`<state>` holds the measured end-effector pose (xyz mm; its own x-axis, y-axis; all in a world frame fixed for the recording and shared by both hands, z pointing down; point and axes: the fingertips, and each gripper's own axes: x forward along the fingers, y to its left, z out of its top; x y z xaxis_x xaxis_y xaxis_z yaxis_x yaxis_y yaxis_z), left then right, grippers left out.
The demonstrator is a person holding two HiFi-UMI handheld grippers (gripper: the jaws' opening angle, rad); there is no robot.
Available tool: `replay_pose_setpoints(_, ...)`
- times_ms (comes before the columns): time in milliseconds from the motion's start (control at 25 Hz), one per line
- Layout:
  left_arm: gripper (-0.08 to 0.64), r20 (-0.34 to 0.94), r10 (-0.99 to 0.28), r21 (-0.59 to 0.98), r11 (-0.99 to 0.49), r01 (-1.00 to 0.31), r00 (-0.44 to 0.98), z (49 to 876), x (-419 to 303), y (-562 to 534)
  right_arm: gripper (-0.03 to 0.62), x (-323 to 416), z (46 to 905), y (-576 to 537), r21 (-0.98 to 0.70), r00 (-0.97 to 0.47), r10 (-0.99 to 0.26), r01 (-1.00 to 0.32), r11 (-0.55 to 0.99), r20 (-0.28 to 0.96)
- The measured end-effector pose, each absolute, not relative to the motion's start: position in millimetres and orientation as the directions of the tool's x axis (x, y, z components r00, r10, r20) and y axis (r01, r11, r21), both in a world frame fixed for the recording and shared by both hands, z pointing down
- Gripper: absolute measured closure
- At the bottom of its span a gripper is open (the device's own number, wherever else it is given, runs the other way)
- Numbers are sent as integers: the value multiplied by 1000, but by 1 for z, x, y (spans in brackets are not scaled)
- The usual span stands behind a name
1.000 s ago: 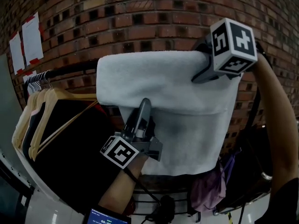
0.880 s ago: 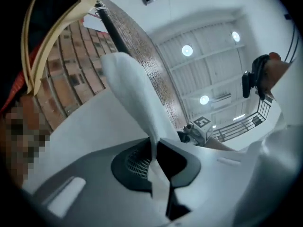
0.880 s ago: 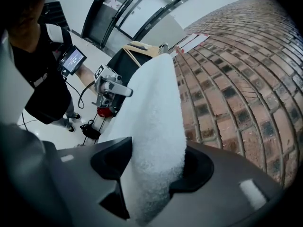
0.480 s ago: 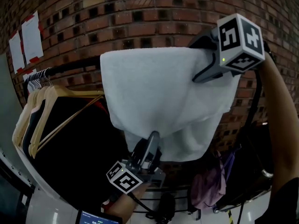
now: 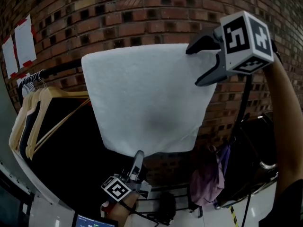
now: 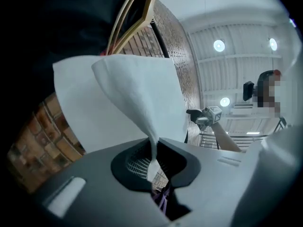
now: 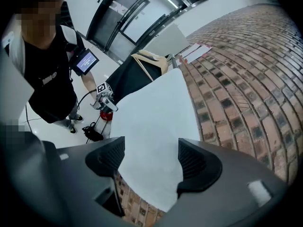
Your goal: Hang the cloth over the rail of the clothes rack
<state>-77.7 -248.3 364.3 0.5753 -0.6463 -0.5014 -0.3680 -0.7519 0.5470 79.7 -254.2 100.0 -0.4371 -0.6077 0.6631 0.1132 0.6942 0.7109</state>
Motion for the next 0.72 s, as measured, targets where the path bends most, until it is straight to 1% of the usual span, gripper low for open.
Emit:
replay_pose_setpoints(200,517,-457,-682,566,-718,-405,571,379,-95,-247,244,83,113,-251,688,-444,-587,99,719,677)
replay_pose_setpoints(320,509,-421,-688,575,-706,-413,591,392,-100,-241,250,80,116,-251,681,-454,-577,96,726,679)
replay_pose_setpoints(360,485,-402,-692,573,-701,-425,600,397,-103,-238,252,81,116,-251,681,-453,-577,96,726,679)
replay_pose_setpoints(400,443,-377,-701,570,-690,-445,605,403,-106,-235,252,81,116,-251,683,-455,-578,96,724,677)
replay_pose_setpoints(480,374,-310,-738,552,-653,-519,599,423,-121,-225,258,80,113,-249,688,-468,-578,95,719,668)
replay_pose_setpoints(560,331,-240,-788,514,-599,-615,567,445,-148,-211,258,79,109,-246,696,-487,-578,91,712,655)
replay_pose_setpoints(640,328,-198,-833,439,-546,-714,516,439,-177,-196,261,77,104,-243,706,-505,-579,89,703,640)
replay_pose_setpoints(680,336,-201,-845,370,-534,-760,496,419,-188,-190,264,75,102,-242,711,-511,-581,88,698,633)
replay_pose_setpoints(720,365,-220,-845,274,-534,-800,488,389,-193,-185,275,74,99,-243,717,-514,-585,88,691,627)
